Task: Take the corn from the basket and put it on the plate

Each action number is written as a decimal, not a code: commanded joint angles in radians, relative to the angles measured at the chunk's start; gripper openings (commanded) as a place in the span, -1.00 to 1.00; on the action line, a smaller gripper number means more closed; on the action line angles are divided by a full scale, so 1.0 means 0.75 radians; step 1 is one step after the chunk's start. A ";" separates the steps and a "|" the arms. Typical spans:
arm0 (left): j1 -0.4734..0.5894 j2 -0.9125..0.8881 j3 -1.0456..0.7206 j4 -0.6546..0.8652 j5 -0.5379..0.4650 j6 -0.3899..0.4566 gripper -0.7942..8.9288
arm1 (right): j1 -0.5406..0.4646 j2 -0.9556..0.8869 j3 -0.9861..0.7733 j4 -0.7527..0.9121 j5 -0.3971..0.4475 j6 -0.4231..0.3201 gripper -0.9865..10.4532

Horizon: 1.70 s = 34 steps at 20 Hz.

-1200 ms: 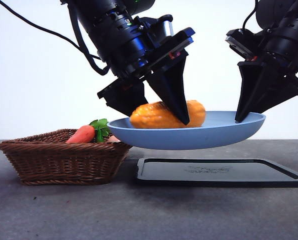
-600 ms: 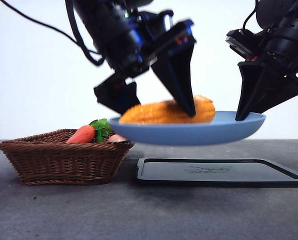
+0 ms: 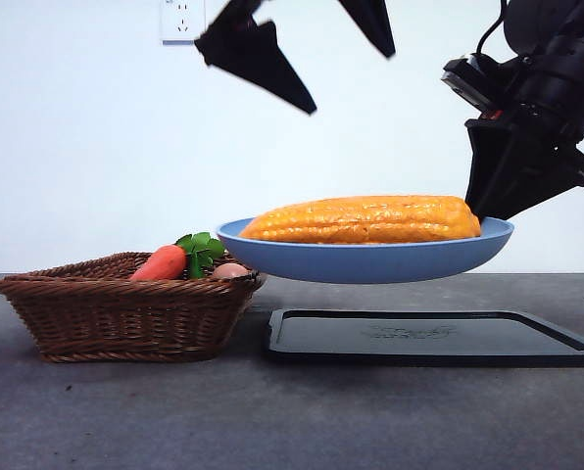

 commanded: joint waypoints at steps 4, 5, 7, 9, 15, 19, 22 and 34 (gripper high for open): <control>0.007 -0.025 0.086 -0.034 0.001 0.017 0.05 | -0.113 0.031 0.032 0.105 -0.009 0.007 -0.82; 0.007 -0.034 0.088 -0.032 0.001 0.017 0.05 | -0.141 0.044 0.032 0.126 -0.009 0.009 -0.82; 0.007 -0.038 0.096 -0.032 0.001 0.016 0.05 | -0.190 0.084 0.032 0.171 -0.010 0.016 -0.82; 0.007 -0.039 0.100 -0.031 0.001 0.016 0.05 | -0.235 0.139 0.032 0.216 -0.011 0.018 -0.82; 0.006 -0.039 0.100 -0.023 0.001 0.001 0.05 | -0.286 0.317 0.032 0.356 -0.034 0.055 -0.82; 0.006 -0.039 0.100 -0.024 0.001 -0.014 0.05 | -0.285 0.407 0.032 0.397 -0.035 0.057 -0.82; 0.006 -0.039 0.100 -0.024 0.001 -0.015 0.05 | -0.285 0.423 0.032 0.394 -0.035 0.055 -0.82; 0.006 -0.039 0.100 -0.028 0.001 -0.013 0.05 | -0.307 0.265 0.035 0.309 -0.054 0.060 -0.44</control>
